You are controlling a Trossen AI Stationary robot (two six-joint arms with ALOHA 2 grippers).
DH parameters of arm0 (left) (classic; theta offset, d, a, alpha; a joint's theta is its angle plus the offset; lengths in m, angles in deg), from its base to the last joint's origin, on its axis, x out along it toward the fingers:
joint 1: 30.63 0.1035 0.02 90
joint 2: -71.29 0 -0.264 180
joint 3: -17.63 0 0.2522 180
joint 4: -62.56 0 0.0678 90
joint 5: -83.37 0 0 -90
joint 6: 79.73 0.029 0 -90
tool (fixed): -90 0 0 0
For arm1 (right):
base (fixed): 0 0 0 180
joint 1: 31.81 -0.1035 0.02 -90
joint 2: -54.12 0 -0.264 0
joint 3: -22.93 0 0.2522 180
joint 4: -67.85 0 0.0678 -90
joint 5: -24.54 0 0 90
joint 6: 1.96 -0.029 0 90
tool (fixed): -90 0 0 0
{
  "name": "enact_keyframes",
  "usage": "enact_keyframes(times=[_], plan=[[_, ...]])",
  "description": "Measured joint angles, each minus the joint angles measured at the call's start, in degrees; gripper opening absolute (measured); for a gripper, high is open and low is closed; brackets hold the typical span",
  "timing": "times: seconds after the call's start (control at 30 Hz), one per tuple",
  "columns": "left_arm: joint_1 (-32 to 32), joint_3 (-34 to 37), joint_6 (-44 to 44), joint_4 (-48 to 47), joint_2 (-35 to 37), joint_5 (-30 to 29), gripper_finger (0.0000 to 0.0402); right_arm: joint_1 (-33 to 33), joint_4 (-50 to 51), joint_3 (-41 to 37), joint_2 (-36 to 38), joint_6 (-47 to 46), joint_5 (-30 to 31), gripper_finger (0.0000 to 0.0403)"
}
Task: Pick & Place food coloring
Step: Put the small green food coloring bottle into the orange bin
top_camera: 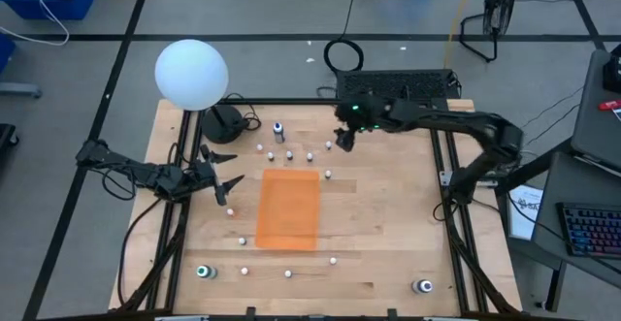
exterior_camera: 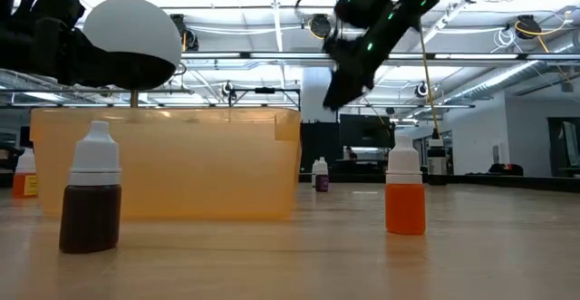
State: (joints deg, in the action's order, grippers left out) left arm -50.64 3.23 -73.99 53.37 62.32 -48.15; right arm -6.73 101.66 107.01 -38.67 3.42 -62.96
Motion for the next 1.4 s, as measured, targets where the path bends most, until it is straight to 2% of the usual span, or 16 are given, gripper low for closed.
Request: enact_keyframes(times=[0.23, 0.43, 0.6, 0.77, 1.1, 1.4], plan=[[0.0, 0.0, 0.0, -0.02, 0.0, 0.0, 0.031, 0.04, -3.84, 0.2, -10.89, 0.29, -0.51, 0.0263], [0.0, 0.0, 0.0, 0.0, 0.0, 0.02, 0.031, 0.07, -6.59, 0.22, -14.93, -0.13, -2.84, 0.0263], [0.0, 0.0, 0.0, -0.02, 0.0, 0.0, 0.031, 0.07, -6.7, 0.22, -15.13, -0.17, -2.96, 0.0263], [0.0, 0.0, 0.0, -0.01, -0.01, 0.02, 0.031, 0.07, -6.38, 0.22, -15.15, -0.64, -5.79, 0.0263], [0.0, 0.0, 0.0, -0.02, 0.0, 0.01, 0.031, 0.07, -6.45, 0.22, -15.15, -0.85, -5.66, 0.0261], [0.0, 0.0, 0.0, -0.02, 0.0, 0.02, 0.031, 0.07, -6.45, 0.21, -15.15, -1.44, -5.63, 0.021]])
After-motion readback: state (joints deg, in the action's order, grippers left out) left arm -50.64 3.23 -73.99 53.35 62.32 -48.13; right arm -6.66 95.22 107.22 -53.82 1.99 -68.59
